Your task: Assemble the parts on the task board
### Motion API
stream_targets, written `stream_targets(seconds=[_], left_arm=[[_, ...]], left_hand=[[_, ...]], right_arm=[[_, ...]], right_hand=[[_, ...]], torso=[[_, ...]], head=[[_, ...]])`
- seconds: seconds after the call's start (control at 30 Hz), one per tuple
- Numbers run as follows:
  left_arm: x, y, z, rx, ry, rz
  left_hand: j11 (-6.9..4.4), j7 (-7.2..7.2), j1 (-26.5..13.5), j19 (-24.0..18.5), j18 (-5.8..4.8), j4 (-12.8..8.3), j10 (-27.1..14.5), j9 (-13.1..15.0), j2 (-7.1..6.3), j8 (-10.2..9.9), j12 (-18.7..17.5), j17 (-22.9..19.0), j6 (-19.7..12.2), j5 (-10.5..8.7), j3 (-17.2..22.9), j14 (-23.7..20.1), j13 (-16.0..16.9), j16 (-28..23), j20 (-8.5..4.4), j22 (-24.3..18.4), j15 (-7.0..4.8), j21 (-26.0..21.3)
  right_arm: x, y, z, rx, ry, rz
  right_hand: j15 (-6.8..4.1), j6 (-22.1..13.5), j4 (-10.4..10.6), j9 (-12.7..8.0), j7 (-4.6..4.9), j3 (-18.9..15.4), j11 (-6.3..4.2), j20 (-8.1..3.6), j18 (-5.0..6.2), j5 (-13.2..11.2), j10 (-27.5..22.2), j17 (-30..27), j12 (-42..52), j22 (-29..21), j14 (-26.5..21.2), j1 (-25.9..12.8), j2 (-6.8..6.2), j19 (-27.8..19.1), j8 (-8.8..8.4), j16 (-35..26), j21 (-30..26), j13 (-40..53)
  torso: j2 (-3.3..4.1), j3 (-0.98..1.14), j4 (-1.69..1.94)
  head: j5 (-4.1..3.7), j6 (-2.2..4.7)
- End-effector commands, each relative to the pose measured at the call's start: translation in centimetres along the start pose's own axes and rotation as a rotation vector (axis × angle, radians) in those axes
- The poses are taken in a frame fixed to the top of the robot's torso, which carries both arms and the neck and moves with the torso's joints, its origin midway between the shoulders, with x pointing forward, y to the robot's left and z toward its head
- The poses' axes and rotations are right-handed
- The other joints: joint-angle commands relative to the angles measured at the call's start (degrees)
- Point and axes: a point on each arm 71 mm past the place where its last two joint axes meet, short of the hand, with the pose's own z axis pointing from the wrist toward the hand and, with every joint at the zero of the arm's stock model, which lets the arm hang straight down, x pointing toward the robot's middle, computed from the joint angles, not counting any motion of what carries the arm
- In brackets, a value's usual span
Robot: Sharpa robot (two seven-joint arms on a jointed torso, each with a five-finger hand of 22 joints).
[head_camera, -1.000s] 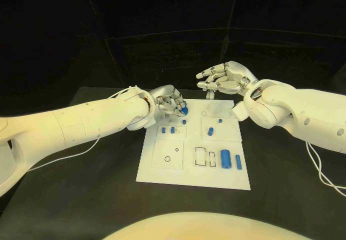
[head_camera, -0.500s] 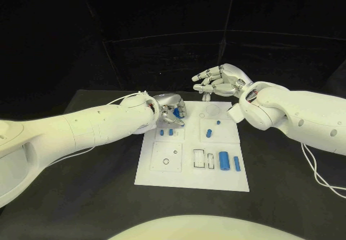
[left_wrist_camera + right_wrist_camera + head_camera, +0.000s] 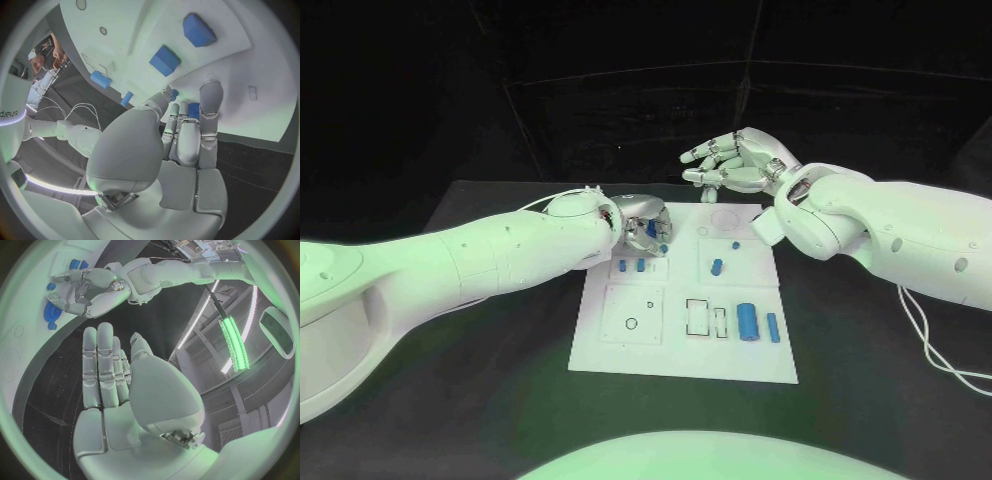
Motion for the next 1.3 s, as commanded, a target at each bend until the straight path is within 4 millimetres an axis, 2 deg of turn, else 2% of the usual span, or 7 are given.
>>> stream_targets(seconds=[0.03,0.33,0.57,1.1,1.3], left_arm=[[0.15,0.10,0.13,-0.019,0.023,0.033],[0.49,0.16,0.44,-0.040,0.034,0.039],[0.79,-0.40,0.64,-0.023,0.038,0.037],[1.05,-0.49,0.69,-0.033,0.060,0.035],[1.07,-0.67,0.76,-0.025,0.059,0.035]], left_hand=[[-0.01,-0.01,-0.11,0.58,-0.58,-0.28,0.76,-0.14,0.60,-0.27,-0.22,-0.10,0.64,-0.14,0.31,0.43,-0.25,0.24,0.04,1.04,-0.11,0.99],[-0.10,-0.11,-0.08,0.88,-0.79,-0.49,1.62,-0.66,0.95,-0.81,-0.84,-0.16,1.48,-0.13,1.23,0.57,-1.20,0.52,-0.07,2.59,-0.20,2.45],[-0.22,-0.24,-0.44,1.43,-1.23,-0.51,2.56,-1.09,1.03,-1.26,-1.33,-0.26,2.26,-0.14,1.92,0.71,-2.01,0.75,-0.15,5.39,-0.29,5.02],[-0.23,-0.25,-0.69,1.61,-1.45,-0.78,3.02,-1.64,0.73,-1.99,-2.11,-0.68,2.63,-0.14,2.56,0.76,-2.94,0.80,-0.20,6.96,-0.32,6.44],[-0.51,-0.47,-0.49,1.93,-1.70,-1.00,4.44,-1.82,1.30,-2.04,-2.10,-0.70,3.70,-0.13,3.56,0.88,-3.30,0.99,-0.30,8.79,-0.50,8.11]], right_arm=[[0.01,0.23,0.08,-0.015,-0.001,0.003],[0.09,0.25,0.15,-0.016,0.002,0.004],[0.13,0.26,0.18,-0.016,0.003,0.004],[0.16,0.27,0.22,-0.017,0.004,0.004],[0.19,0.28,0.25,-0.017,0.004,0.004]], right_hand=[[0.26,-0.07,-0.14,0.08,-0.03,-0.02,-0.09,-0.17,0.23,0.25,-0.29,0.05,0.20,-0.05,0.28,0.13,0.50,0.37,0.37,-0.21,-0.28,-0.06],[0.26,-0.07,-0.14,0.08,-0.03,-0.02,-0.09,-0.17,0.23,0.25,-0.29,0.05,0.20,-0.05,0.28,0.13,0.50,0.37,0.37,-0.21,-0.28,-0.06],[0.26,-0.08,-0.13,0.08,-0.02,0.04,-0.09,-0.18,0.23,0.26,-0.32,0.12,0.24,-0.06,0.30,0.22,0.65,0.40,0.41,-0.26,-0.31,-0.09],[0.26,-0.08,-0.13,0.08,-0.02,0.04,-0.09,-0.18,0.23,0.26,-0.32,0.12,0.24,-0.06,0.30,0.22,0.65,0.40,0.41,-0.26,-0.31,-0.09],[0.26,-0.11,-0.13,0.07,-0.02,0.08,-0.09,-0.18,0.23,0.27,-0.36,0.18,0.27,-0.07,0.32,0.28,0.75,0.42,0.44,-0.30,-0.33,-0.11]], torso=[[-0.03,0.03,0.03],[-0.02,0.04,0.03],[-0.01,0.03,0.10],[-0.03,0.03,0.06],[-0.01,0.03,0.06]], head=[[0.02,-0.03],[-0.01,-0.09],[-0.03,-0.18],[-0.10,-0.15],[-0.11,-0.17]])
